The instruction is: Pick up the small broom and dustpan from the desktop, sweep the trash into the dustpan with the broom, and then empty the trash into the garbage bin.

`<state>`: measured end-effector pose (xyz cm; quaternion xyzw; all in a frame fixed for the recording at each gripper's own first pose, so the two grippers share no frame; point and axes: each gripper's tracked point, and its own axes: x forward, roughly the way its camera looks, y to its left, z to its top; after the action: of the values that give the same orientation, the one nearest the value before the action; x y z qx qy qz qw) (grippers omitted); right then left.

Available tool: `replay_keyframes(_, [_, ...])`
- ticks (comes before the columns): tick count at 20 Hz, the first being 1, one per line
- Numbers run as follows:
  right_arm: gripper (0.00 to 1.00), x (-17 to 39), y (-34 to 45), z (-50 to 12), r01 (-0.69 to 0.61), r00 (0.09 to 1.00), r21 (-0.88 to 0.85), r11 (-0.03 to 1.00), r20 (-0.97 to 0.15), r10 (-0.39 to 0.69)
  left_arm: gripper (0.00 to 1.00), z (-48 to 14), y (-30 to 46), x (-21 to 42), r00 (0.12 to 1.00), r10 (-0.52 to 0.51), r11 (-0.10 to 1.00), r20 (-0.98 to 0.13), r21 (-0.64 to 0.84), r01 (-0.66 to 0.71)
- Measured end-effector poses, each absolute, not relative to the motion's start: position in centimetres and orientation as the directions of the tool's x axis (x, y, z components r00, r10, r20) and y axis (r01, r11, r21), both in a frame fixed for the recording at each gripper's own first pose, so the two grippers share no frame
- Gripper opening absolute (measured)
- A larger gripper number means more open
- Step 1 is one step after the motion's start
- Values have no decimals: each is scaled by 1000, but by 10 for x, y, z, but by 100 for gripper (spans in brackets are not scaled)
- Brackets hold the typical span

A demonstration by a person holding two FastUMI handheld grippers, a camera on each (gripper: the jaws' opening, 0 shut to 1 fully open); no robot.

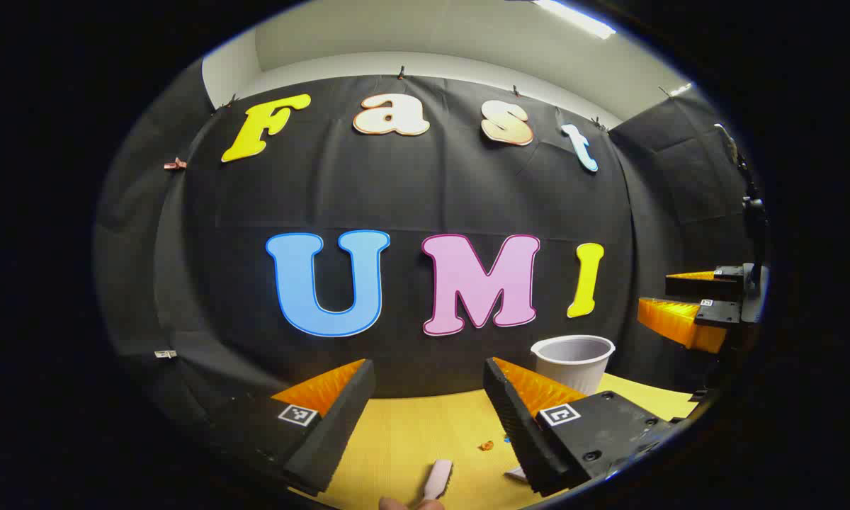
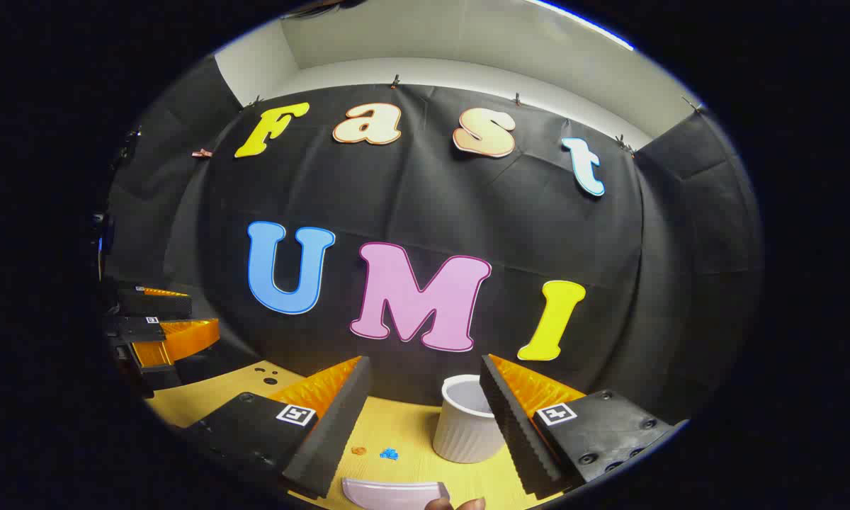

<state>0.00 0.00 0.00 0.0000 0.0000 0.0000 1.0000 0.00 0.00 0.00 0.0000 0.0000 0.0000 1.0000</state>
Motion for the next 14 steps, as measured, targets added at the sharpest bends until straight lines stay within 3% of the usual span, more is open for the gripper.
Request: replay_keyframes(14, [97,-4,5,-1,-41,999,4,999,3,41,98,-9,-4,-2,1000,3,1000,-11,0,-3])
